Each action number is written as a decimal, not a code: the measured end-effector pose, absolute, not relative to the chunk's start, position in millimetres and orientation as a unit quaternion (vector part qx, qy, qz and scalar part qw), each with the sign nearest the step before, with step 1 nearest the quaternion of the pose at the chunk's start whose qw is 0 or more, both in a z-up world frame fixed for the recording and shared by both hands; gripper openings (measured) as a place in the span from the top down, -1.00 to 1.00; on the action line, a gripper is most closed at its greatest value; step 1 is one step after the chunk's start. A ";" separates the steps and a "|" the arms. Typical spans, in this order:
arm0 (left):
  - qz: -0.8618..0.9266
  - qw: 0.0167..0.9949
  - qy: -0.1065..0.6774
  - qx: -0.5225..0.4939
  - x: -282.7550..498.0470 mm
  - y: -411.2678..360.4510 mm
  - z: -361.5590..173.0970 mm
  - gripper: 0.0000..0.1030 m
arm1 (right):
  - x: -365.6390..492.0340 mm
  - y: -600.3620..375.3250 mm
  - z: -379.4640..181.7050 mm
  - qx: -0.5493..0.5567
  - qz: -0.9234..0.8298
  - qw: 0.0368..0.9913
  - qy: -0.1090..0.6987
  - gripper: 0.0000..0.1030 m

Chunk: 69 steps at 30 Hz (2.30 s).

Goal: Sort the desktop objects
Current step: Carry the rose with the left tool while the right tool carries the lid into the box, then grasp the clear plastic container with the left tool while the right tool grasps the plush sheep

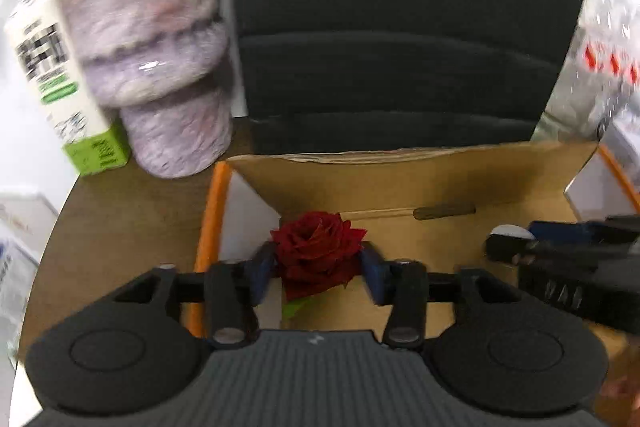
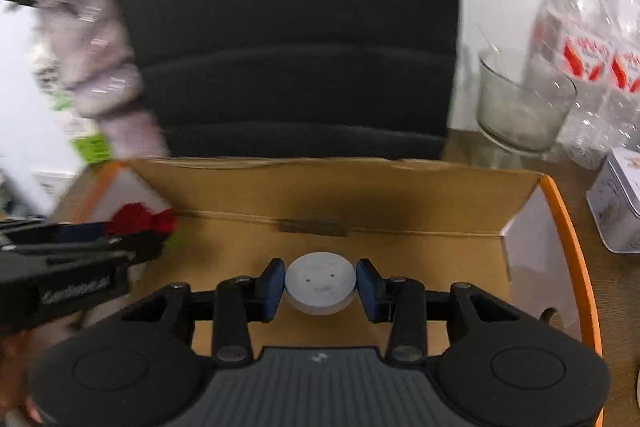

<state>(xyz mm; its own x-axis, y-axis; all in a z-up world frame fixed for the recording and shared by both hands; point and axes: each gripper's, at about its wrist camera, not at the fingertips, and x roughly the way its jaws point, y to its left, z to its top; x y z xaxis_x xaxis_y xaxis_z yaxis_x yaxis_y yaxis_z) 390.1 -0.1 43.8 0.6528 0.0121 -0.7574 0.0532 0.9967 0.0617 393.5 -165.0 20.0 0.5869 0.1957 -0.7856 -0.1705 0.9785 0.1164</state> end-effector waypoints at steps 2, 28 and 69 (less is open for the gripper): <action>-0.012 0.911 0.411 0.045 388.2 -1.5 45.3 -0.44 | 392.8 -169.3 24.6 0.012 0.077 0.901 0.427 -0.16; -0.019 0.958 0.281 -0.052 -34.8 -29.5 49.5 -1.00 | -6.6 -228.2 58.0 0.017 0.128 0.950 0.285 -0.79; 0.049 0.955 0.290 -0.031 124.3 -12.1 8.2 0.20 | 131.9 -230.1 26.3 0.049 0.150 0.928 0.338 -0.13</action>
